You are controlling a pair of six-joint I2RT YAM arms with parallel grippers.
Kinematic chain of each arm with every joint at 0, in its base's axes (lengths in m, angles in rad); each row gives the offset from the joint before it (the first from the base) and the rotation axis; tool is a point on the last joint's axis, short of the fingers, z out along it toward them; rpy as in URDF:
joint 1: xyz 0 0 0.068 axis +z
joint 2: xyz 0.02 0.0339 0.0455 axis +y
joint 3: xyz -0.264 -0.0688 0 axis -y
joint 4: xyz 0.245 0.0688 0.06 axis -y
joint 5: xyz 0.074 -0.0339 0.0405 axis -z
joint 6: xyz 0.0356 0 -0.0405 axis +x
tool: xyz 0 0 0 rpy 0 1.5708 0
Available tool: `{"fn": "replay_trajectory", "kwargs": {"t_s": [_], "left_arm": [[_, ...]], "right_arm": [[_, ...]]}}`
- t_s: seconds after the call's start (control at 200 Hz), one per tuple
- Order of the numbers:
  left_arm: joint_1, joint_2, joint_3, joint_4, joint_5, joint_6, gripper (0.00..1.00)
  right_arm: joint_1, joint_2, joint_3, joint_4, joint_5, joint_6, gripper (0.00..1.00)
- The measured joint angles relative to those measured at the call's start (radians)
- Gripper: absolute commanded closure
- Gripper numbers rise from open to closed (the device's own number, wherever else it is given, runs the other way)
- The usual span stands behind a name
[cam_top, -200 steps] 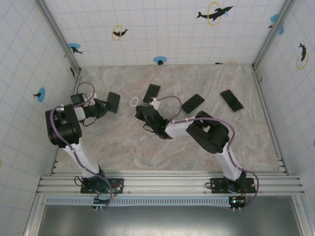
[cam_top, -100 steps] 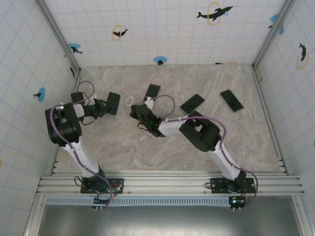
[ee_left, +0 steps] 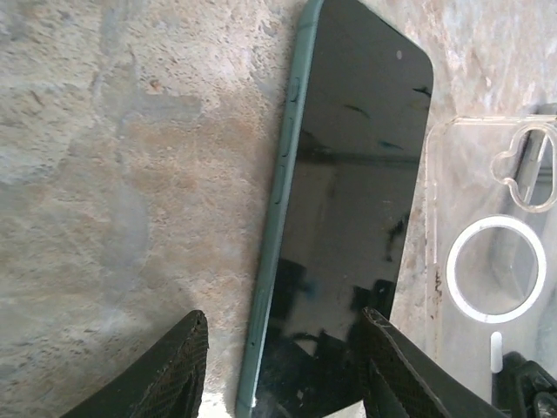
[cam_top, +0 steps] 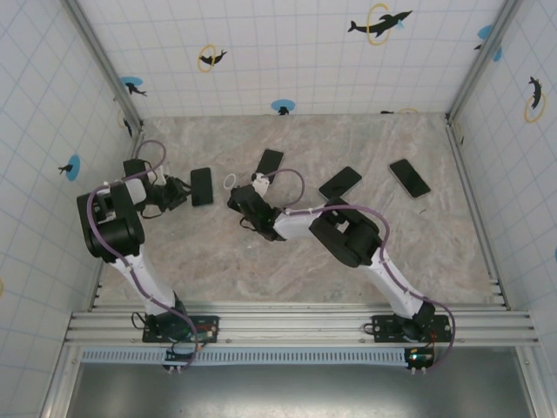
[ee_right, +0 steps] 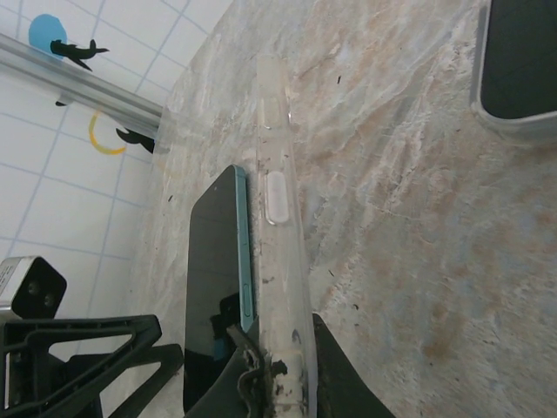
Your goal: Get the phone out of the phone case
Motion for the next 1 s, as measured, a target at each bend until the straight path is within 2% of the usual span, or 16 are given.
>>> {"fn": "replay_trajectory", "kwargs": {"t_s": [0.295,0.43,0.616,0.786,1.001], "left_arm": [[0.0,-0.054,-0.003,-0.033,-0.033,0.0,0.51],[0.0,-0.096,-0.009,-0.035,-0.031,0.0,0.51],[-0.003,-0.115,-0.019,-0.037,-0.03,0.0,0.5],[-0.019,-0.132,-0.04,-0.039,-0.03,-0.018,0.48],[-0.06,-0.195,-0.045,-0.039,-0.034,-0.04,0.43]], "right_arm": [[0.003,0.09,0.11,-0.006,-0.001,0.001,0.76],[0.006,0.093,0.11,-0.008,-0.015,-0.027,0.72],[0.006,0.092,0.086,-0.003,-0.029,-0.092,0.62],[0.001,0.046,0.057,-0.037,-0.034,-0.178,0.52],[-0.025,-0.091,-0.013,-0.094,-0.046,-0.28,0.42]]}}
